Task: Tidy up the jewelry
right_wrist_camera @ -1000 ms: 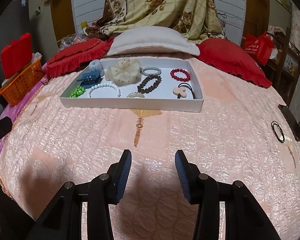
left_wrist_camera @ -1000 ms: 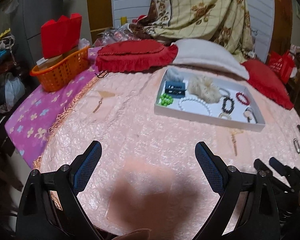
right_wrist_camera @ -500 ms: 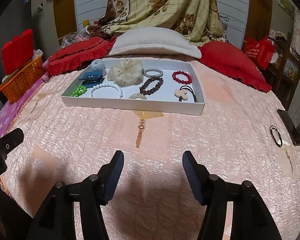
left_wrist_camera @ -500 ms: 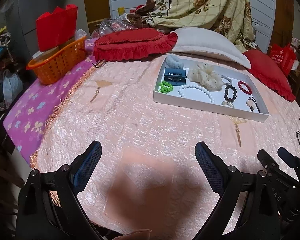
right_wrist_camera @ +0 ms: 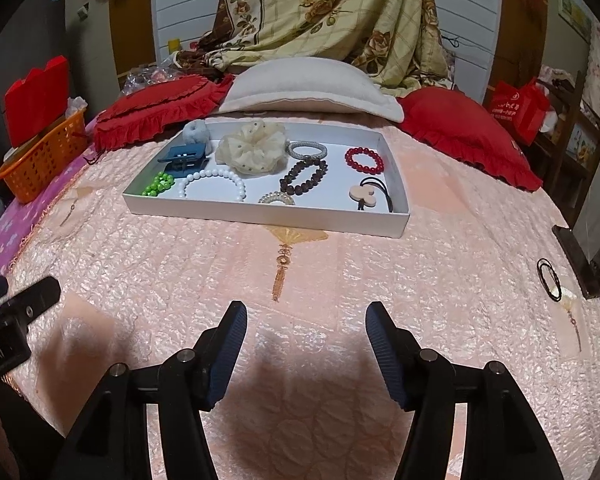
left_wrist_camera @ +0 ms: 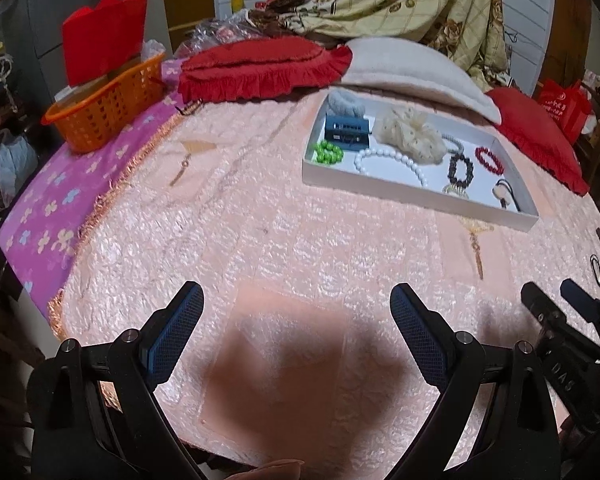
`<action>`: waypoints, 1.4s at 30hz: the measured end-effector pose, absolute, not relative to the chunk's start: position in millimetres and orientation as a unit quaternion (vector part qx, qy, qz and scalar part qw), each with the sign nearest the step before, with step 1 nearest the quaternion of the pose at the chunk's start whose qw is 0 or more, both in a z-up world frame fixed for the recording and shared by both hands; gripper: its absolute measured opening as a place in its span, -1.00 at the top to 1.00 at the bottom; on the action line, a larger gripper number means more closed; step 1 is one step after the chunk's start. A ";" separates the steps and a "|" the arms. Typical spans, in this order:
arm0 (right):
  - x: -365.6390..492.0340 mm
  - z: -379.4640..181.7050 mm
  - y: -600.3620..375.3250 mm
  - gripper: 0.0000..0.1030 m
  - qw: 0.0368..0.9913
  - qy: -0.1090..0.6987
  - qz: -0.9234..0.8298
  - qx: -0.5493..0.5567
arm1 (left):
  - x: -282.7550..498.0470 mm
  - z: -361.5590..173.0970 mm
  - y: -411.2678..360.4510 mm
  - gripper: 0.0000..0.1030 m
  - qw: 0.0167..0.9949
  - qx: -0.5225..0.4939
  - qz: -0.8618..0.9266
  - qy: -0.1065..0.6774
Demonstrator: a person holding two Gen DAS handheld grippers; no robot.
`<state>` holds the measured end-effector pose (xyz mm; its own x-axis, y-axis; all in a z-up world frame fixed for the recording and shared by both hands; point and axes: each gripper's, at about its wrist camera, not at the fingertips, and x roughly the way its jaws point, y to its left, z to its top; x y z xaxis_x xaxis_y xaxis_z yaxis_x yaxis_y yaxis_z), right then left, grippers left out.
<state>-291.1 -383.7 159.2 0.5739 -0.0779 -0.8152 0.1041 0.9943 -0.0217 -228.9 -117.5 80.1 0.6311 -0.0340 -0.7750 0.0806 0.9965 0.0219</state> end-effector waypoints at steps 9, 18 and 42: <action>-289.1 146.0 -387.9 -0.17 0.877 0.477 -0.056 0.019 | -225.1 67.1 -122.5 -0.83 0.892 0.033 -0.039 0.450; -284.8 138.1 -391.2 -0.17 0.874 0.482 -0.059 0.023 | -220.2 55.2 -128.8 -0.83 0.886 0.044 -0.038 0.460; -303.3 161.4 -385.3 -0.17 0.886 0.459 -0.061 0.019 | -243.3 77.1 -123.0 -0.83 0.898 0.032 -0.046 0.436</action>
